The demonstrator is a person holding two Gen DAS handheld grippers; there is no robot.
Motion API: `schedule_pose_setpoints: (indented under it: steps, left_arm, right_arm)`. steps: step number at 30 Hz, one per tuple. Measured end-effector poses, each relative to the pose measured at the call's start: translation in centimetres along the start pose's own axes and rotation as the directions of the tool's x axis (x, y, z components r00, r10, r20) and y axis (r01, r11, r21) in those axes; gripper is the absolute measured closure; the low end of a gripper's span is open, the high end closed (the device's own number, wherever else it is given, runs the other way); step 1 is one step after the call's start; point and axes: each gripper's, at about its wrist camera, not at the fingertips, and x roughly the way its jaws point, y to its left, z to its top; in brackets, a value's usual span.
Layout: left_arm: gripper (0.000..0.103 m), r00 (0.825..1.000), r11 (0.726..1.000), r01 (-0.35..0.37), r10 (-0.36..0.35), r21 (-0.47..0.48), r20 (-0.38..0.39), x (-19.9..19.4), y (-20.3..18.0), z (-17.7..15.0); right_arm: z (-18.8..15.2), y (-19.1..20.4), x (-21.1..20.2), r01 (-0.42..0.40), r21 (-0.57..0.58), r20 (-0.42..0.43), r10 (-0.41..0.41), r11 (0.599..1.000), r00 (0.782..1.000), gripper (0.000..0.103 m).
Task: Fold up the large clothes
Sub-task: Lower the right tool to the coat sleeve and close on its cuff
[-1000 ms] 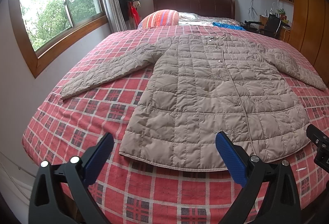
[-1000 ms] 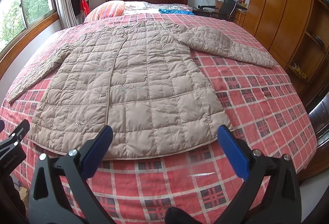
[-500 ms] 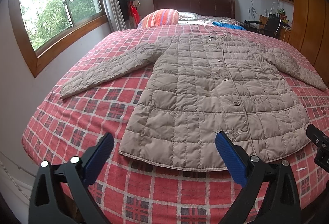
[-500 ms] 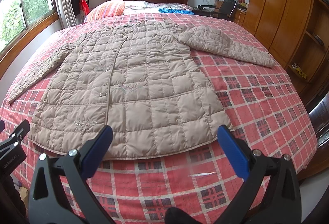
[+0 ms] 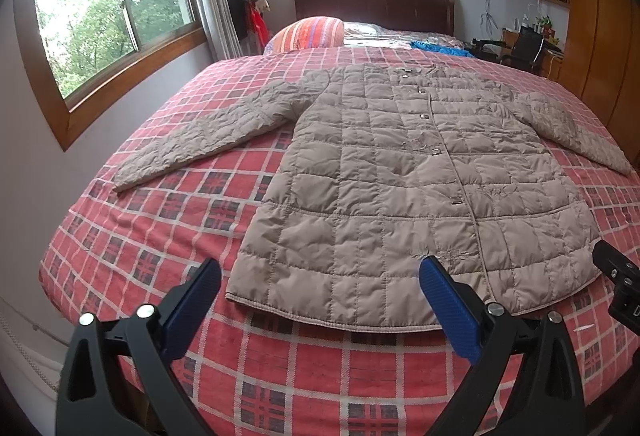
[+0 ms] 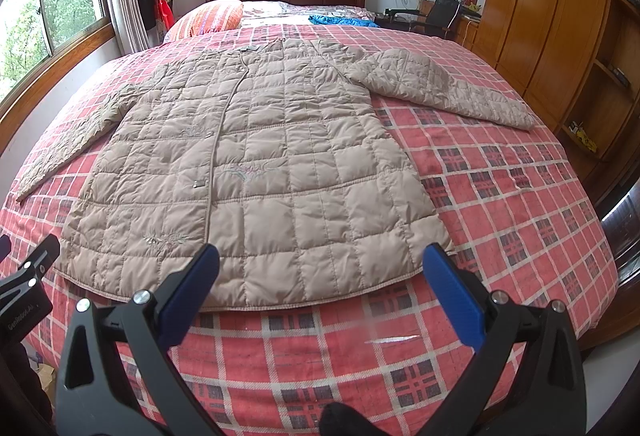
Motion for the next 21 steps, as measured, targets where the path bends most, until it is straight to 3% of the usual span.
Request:
schedule_pose_setpoints:
  steps: [9,13,17,21]
  left_arm:
    - [0.004,1.0,1.0,0.022,-0.022,-0.013,-0.006,0.2,0.1,0.0]
    - [0.005,0.997,0.997,0.075,-0.075,-0.001,-0.016,0.6,-0.4,0.4]
    - [0.005,0.989,0.986,0.146,-0.143,0.083,-0.035,1.4,-2.3,1.8]
    - [0.005,0.974,0.968,0.226,-0.221,0.109,-0.054,3.1,-4.6,5.7]
  right_arm:
    - [0.1,-0.4,0.4,-0.014,0.005,-0.003,0.014,1.0,1.0,0.002]
    - [0.8,-1.7,0.8,-0.036,0.022,0.007,0.036,0.999,0.999,0.003]
    - [3.8,-5.1,1.7,-0.011,0.024,0.017,0.01,1.0,1.0,0.003]
    - [8.8,-10.7,3.0,0.041,0.077,0.028,-0.043,0.996,0.999,0.003]
